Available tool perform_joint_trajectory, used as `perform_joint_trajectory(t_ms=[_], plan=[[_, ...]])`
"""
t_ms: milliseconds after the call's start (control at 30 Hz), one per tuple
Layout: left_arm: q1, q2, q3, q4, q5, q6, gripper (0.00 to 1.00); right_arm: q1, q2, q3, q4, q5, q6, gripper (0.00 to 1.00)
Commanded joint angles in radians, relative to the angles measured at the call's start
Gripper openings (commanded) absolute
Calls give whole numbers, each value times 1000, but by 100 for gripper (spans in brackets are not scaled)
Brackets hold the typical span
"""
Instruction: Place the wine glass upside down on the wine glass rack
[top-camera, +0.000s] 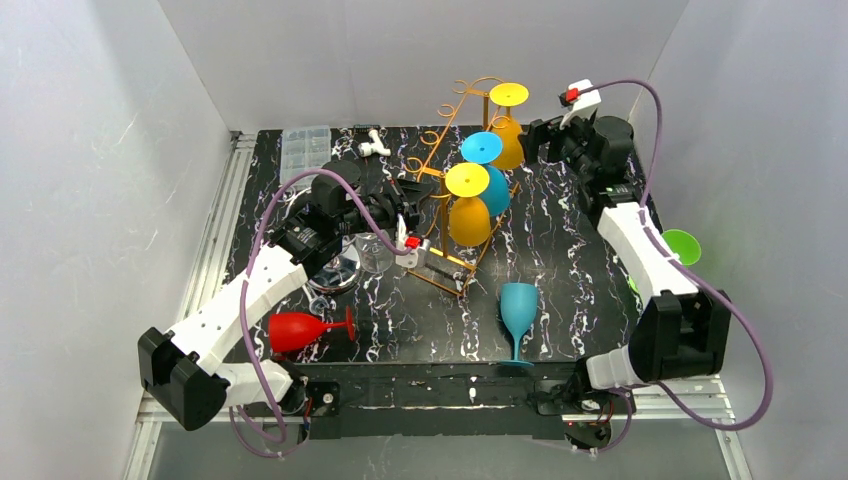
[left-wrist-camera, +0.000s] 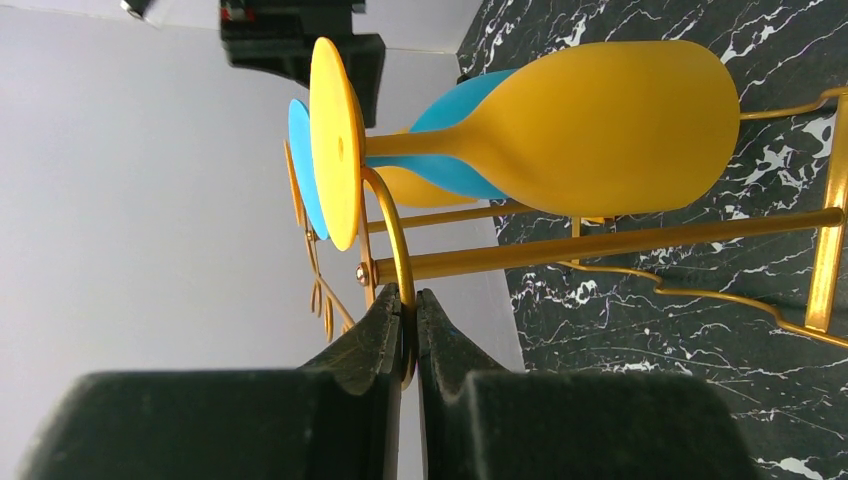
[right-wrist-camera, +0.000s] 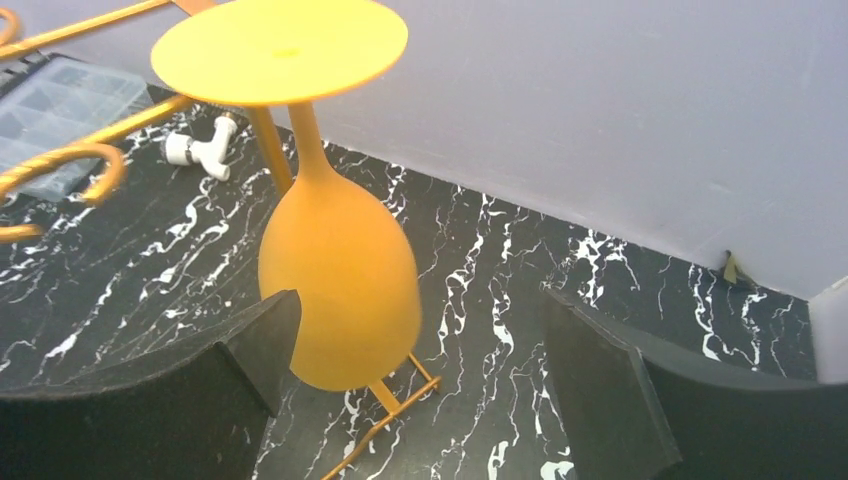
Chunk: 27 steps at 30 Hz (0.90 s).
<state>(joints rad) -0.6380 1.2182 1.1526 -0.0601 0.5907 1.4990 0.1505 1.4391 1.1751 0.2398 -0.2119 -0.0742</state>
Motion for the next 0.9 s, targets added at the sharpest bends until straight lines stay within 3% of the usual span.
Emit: perform_joint_trajectory(t_ms=[0,33,133,200,400,567,667,767,867], plan=[[-2,-47,-1,17,19,-26,0,-5,-100,-13,-83,-21,13,98],[-2,-49,1,12,12,-26,6,-5,-118,-21,-91,-28,20,98],[-2,-63,7,-14,-8,-26,40,-5,-166,-30,-128,-26,51,98],[-2,-77,7,-25,-21,-31,70,-5,-213,-26,-142,-16,66,98],[-2,-132,9,-48,-49,-45,97,57,-323,49,-223,9,151,98],[-1,-191,-5,-62,-67,-57,98,190,-333,194,-374,137,113,98],[-2,-218,18,-59,-106,-119,98,338,-277,340,-435,198,116,98],[1,-228,74,-44,-198,-234,98,575,-142,546,-581,421,80,98],[39,-234,138,-37,-296,-376,98,768,86,883,-836,674,60,98]])
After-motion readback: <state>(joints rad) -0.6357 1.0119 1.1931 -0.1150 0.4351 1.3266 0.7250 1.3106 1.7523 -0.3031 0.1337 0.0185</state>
